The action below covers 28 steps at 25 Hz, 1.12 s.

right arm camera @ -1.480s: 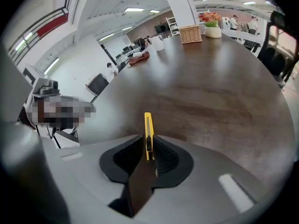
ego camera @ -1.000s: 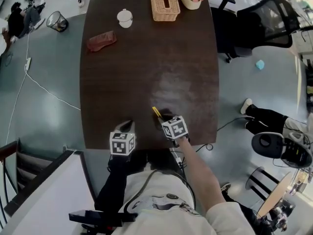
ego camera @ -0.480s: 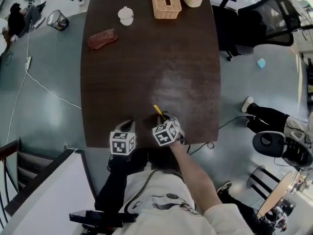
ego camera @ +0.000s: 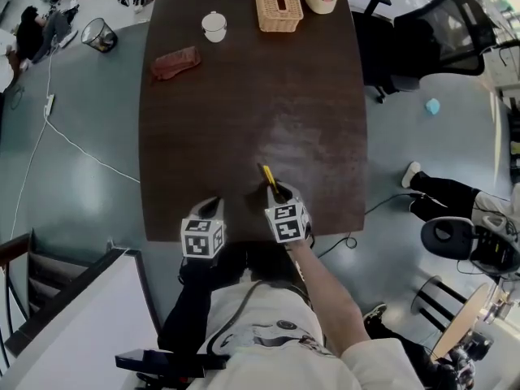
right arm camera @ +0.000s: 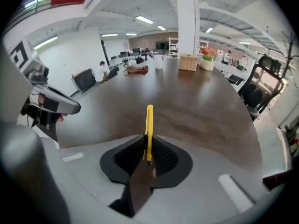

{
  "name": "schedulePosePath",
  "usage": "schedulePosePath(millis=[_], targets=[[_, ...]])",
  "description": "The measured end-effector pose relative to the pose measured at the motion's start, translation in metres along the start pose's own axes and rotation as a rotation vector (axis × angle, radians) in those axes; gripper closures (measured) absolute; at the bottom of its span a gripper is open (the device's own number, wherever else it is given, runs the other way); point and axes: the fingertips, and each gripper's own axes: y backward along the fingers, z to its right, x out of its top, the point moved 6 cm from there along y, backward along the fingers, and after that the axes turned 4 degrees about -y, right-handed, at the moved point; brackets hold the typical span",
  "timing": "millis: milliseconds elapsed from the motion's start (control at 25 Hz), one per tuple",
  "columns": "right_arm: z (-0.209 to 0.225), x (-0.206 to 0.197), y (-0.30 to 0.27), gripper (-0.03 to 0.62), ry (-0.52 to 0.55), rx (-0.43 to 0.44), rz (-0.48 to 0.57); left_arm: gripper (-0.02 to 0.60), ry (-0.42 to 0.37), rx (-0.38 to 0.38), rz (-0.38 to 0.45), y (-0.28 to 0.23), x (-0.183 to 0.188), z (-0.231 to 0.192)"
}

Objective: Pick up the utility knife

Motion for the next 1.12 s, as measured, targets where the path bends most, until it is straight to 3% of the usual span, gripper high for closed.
schedulePosePath(millis=[320, 600, 880, 1120], targets=[[-0.023, 0.054, 0.09, 0.542, 0.006, -0.04, 0.339, 0.583, -0.086, 0.017, 0.221, 0.042, 0.033, 0.003], [-0.05, 0.071, 0.162, 0.542, -0.032, -0.074, 0.534, 0.583, -0.1, 0.038, 0.345, 0.089, 0.044, -0.007], [-0.046, 0.041, 0.226, 0.542, -0.021, -0.099, 0.616, 0.583, -0.134, 0.075, 0.436, 0.135, 0.026, 0.007], [-0.059, -0.021, 0.279, 0.542, 0.113, -0.106, 0.677, 0.583, -0.099, 0.056, 0.546, 0.181, -0.016, 0.045]])
